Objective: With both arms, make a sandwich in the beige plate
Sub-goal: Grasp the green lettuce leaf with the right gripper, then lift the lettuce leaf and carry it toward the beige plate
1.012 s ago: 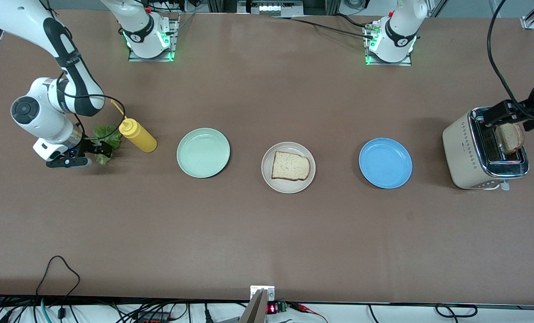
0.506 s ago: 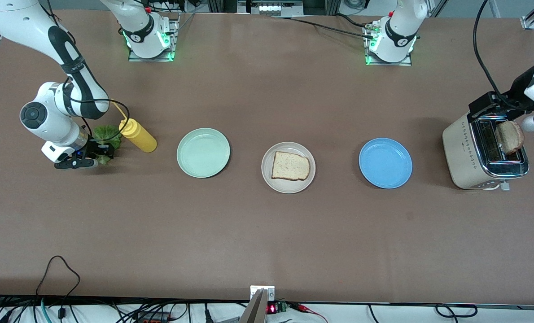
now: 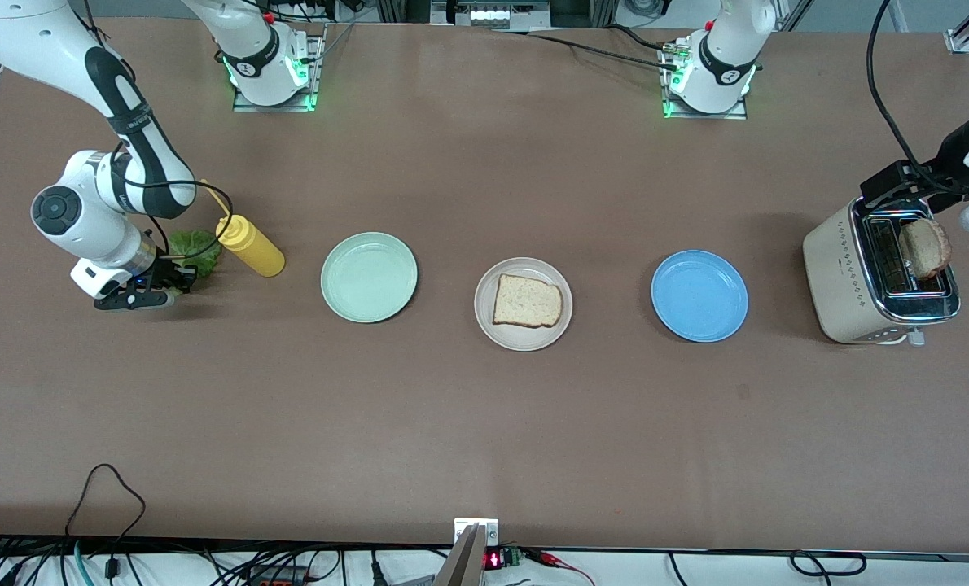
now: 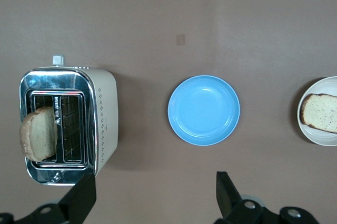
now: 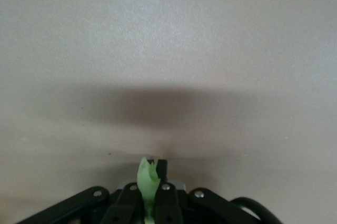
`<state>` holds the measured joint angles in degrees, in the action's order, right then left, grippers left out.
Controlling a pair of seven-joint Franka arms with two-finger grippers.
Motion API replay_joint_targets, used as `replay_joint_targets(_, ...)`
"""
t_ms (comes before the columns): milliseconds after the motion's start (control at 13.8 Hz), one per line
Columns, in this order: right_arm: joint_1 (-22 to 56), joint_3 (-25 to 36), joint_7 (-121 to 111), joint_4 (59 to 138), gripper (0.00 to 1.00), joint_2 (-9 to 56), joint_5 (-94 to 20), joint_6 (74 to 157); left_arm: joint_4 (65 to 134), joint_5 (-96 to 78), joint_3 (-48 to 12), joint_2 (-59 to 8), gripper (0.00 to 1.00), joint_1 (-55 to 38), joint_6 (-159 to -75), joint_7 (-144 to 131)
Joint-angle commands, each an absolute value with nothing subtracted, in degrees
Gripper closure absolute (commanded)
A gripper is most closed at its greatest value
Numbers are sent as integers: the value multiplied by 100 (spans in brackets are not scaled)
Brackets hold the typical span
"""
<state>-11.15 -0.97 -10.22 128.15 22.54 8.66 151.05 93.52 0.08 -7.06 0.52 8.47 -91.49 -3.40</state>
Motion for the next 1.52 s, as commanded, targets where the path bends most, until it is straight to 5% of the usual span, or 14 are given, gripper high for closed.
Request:
replay_joint_targets(0,-1169,-176,-1239,12386,100,1943,914,14102,9370,-35,-765,141,0,896,-9053,-281)
replay_joint_targets(723,-713,-334,-943,9134,100,1696,-227,8836,9255,-26,-765,-44,0,870,-9018,-299)
replay_joint_targets(1084,42,-343,1040,8605,100,1696,-983,8279,9255,-35,-765,0,0,888,-8947,-343)
replay_joint_targets(1445,1456,-343,3791,8552,100,1810,-1476,8909,9246,-35,-773,26,0,888,-8886,-360)
